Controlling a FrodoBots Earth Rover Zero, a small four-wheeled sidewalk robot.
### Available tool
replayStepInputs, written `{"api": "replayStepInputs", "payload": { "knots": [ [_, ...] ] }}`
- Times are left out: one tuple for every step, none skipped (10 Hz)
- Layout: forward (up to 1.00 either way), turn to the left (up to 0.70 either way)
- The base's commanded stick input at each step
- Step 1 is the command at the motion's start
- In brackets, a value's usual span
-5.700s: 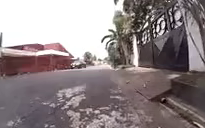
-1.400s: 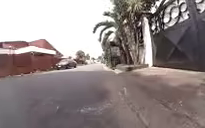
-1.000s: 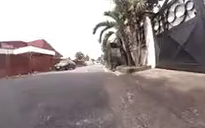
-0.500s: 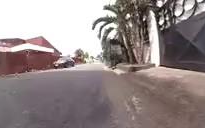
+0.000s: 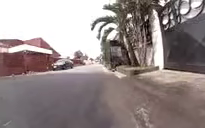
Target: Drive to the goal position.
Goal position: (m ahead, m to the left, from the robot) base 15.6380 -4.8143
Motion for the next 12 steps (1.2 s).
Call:
{"api": "replayStepInputs", "payload": {
  "knots": [
    [0.7,0.0],
    [0.7,0.0],
    [0.7,0.0],
    [0.7,0.0],
    [0.7,0.0],
    [0.7,0.0],
    [0.7,0.0],
    [0.7,0.0],
    [0.7,0.0],
    [0.7,0.0],
    [0.7,0.0],
    [0.7,0.0]
  ]
}}
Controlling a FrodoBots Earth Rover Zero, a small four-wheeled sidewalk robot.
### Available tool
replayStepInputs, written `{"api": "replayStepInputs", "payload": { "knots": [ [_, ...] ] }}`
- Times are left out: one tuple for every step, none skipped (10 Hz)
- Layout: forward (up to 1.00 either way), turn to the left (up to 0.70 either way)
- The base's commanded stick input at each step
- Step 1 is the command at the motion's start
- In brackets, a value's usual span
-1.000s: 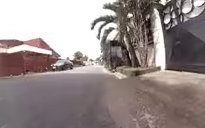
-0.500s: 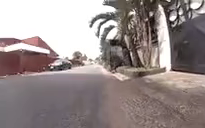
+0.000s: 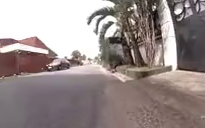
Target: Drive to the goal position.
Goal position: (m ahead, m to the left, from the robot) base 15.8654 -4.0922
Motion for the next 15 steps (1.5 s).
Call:
{"api": "replayStepInputs", "payload": {
  "knots": [
    [0.7,0.0],
    [0.7,0.0],
    [0.7,0.0],
    [0.7,0.0],
    [0.7,0.0],
    [0.7,0.11],
    [0.7,0.35],
    [0.7,0.14],
    [0.7,0.07],
    [0.7,0.0],
    [0.7,0.0],
    [0.7,0.0],
    [0.7,0.0],
    [0.7,0.0],
    [0.7,0.0]
  ]
}}
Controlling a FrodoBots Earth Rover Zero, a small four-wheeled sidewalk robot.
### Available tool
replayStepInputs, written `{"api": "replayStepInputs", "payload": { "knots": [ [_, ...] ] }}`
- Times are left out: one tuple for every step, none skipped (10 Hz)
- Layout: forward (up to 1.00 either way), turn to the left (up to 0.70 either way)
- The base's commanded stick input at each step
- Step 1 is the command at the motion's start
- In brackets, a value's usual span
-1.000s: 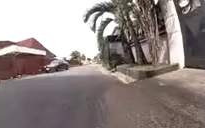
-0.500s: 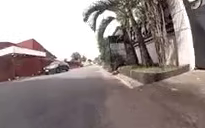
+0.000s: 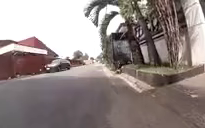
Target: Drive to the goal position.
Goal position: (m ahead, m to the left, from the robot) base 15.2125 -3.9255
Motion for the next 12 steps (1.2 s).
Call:
{"api": "replayStepInputs", "payload": {
  "knots": [
    [0.7,0.0],
    [0.7,0.0],
    [0.7,0.0],
    [0.7,0.0],
    [0.7,0.0],
    [0.7,0.0],
    [0.7,0.0],
    [0.7,0.0],
    [0.7,0.0],
    [0.7,0.0],
    [0.7,0.04],
    [0.7,0.35]
  ]
}}
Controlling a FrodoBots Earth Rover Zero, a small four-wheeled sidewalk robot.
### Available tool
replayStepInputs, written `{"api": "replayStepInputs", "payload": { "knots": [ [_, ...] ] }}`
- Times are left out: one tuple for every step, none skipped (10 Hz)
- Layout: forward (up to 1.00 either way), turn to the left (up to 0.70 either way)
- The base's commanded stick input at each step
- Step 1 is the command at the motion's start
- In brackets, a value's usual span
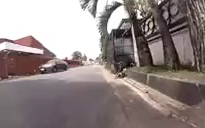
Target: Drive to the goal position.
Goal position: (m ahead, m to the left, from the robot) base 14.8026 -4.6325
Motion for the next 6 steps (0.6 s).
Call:
{"api": "replayStepInputs", "payload": {
  "knots": [
    [0.7,0.35],
    [0.7,0.35],
    [0.7,0.2],
    [0.7,0.02],
    [0.7,0.0],
    [0.7,0.0]
  ]
}}
